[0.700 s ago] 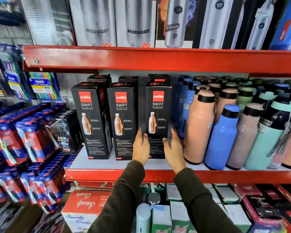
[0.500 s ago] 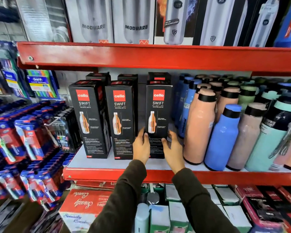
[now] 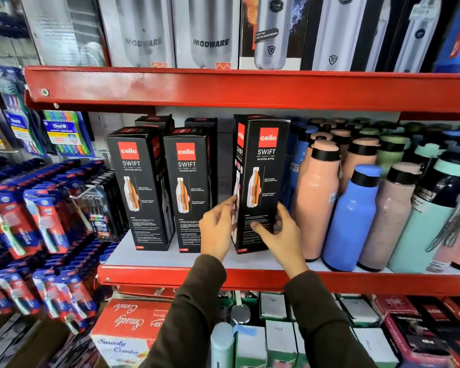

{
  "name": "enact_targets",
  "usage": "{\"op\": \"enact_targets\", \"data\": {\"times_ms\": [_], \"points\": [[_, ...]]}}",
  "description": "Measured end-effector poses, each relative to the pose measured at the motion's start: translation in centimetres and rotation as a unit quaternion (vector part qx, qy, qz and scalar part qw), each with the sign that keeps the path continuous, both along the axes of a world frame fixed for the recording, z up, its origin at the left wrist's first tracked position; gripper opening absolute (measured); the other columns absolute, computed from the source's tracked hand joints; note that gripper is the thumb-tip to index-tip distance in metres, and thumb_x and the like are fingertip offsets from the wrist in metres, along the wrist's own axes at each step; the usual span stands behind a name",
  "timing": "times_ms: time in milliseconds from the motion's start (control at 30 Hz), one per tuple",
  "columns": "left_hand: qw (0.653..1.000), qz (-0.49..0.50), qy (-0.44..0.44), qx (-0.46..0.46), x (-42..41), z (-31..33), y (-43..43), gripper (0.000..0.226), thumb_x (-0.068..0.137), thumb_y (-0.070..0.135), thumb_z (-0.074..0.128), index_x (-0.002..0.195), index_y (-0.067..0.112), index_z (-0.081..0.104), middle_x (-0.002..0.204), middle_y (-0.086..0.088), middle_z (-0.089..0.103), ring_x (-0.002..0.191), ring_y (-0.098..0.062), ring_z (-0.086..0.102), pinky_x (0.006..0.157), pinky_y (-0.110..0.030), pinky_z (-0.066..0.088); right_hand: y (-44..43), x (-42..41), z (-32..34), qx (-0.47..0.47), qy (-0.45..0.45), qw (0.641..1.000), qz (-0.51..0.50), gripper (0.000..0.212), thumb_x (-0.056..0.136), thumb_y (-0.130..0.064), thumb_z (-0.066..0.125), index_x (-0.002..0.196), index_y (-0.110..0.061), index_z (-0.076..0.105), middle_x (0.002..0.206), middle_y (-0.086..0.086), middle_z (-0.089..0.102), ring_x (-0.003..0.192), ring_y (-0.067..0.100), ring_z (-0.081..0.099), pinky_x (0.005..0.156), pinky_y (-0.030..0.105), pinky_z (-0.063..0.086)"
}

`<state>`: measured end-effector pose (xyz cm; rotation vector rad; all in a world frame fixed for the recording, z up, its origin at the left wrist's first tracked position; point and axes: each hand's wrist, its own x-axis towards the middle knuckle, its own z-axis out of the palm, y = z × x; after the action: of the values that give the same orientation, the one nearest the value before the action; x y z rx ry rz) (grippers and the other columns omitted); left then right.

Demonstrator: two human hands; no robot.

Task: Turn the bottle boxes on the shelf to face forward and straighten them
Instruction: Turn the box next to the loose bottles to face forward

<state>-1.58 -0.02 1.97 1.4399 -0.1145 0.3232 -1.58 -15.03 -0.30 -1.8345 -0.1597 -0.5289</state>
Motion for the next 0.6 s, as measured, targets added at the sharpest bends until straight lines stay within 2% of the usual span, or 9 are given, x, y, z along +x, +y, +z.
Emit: {"op": "enact_targets", "data": {"times_ms": [133, 233, 300, 367, 433, 500, 600], "points": [[0.999, 0.022, 0.000, -0.032, -1.0, 0.5, -0.4, 0.029, 0.099, 0.027, 0.049, 0.112, 0.019, 0.073, 0.087, 0.019, 0.076, 0.090, 0.003, 0.071, 0.081, -0.034, 0.060, 0.2, -0.6, 0.6, -0.013, -0.005, 1.000, -0.006, 0.064, 0.063, -0.037, 0.090, 0.115, -0.039, 0.052, 0.106, -0.021, 0.069, 0.097, -0.011, 0.064, 0.082, 0.009, 0.051], [0.999, 0.020, 0.000, -0.025, -1.2, -0.1, -0.5, 0.029, 0.099, 0.024, 0.047, 0.108, 0.021, 0.074, 0.101, 0.011, 0.075, 0.100, -0.007, 0.071, 0.087, -0.039, 0.060, 0.5, -0.6, 0.8, -0.002, -0.019, 0.999, -0.034, 0.073, 0.055, -0.046, 0.091, 0.116, -0.033, 0.054, 0.108, -0.018, 0.069, 0.101, -0.005, 0.065, 0.084, 0.016, 0.052], [1.000, 0.016, -0.017, -0.003, -1.1, -0.5, -0.3, 0.029, 0.099, 0.020, 0.047, 0.113, 0.018, 0.073, 0.111, 0.005, 0.074, 0.104, -0.010, 0.071, 0.094, -0.039, 0.057, 0.5, -0.6, 0.7, 0.001, -0.023, 0.998, -0.053, 0.073, 0.053, -0.048, 0.090, 0.115, -0.030, 0.056, 0.106, -0.016, 0.070, 0.100, -0.005, 0.065, 0.082, 0.016, 0.052], [0.998, 0.027, -0.046, 0.039, -0.9, -0.7, 0.0, 0.032, 0.098, 0.016, 0.048, 0.124, 0.018, 0.066, 0.116, 0.007, 0.070, 0.104, 0.000, 0.067, 0.098, -0.029, 0.053, 0.2, -0.5, 0.6, -0.001, -0.016, 0.998, -0.057, 0.073, 0.052, -0.045, 0.090, 0.116, -0.030, 0.057, 0.106, -0.016, 0.070, 0.098, -0.006, 0.065, 0.081, 0.014, 0.052], [0.991, 0.048, -0.064, 0.111, -0.6, -0.7, 0.4, 0.039, 0.099, 0.013, 0.047, 0.137, 0.021, 0.054, 0.114, 0.012, 0.064, 0.096, 0.016, 0.059, 0.093, -0.009, 0.045, -0.1, -0.5, 0.6, -0.007, -0.009, 0.999, -0.042, 0.071, 0.054, -0.041, 0.091, 0.115, -0.032, 0.056, 0.106, -0.018, 0.070, 0.098, -0.009, 0.064, 0.081, 0.012, 0.051], [0.985, 0.026, -0.059, 0.158, -0.2, -0.7, 0.7, 0.045, 0.100, 0.012, 0.042, 0.145, 0.021, 0.042, 0.125, 0.013, 0.056, 0.106, 0.014, 0.053, 0.086, 0.006, 0.036, -0.5, -0.5, 0.6, -0.018, -0.005, 1.000, -0.019, 0.072, 0.055, -0.040, 0.089, 0.118, -0.032, 0.055, 0.109, -0.018, 0.069, 0.102, -0.010, 0.063, 0.084, 0.012, 0.051], [0.982, -0.046, -0.038, 0.182, 0.2, -0.7, 1.2, 0.047, 0.102, 0.012, 0.039, 0.149, 0.020, 0.035, 0.131, 0.017, 0.047, 0.122, 0.001, 0.046, 0.084, 0.009, 0.033, -0.8, -0.4, 0.7, -0.026, -0.002, 1.000, 0.012, 0.075, 0.060, -0.030, 0.088, 0.127, -0.027, 0.054, 0.116, -0.017, 0.067, 0.104, -0.014, 0.060, 0.086, 0.007, 0.049]]}}
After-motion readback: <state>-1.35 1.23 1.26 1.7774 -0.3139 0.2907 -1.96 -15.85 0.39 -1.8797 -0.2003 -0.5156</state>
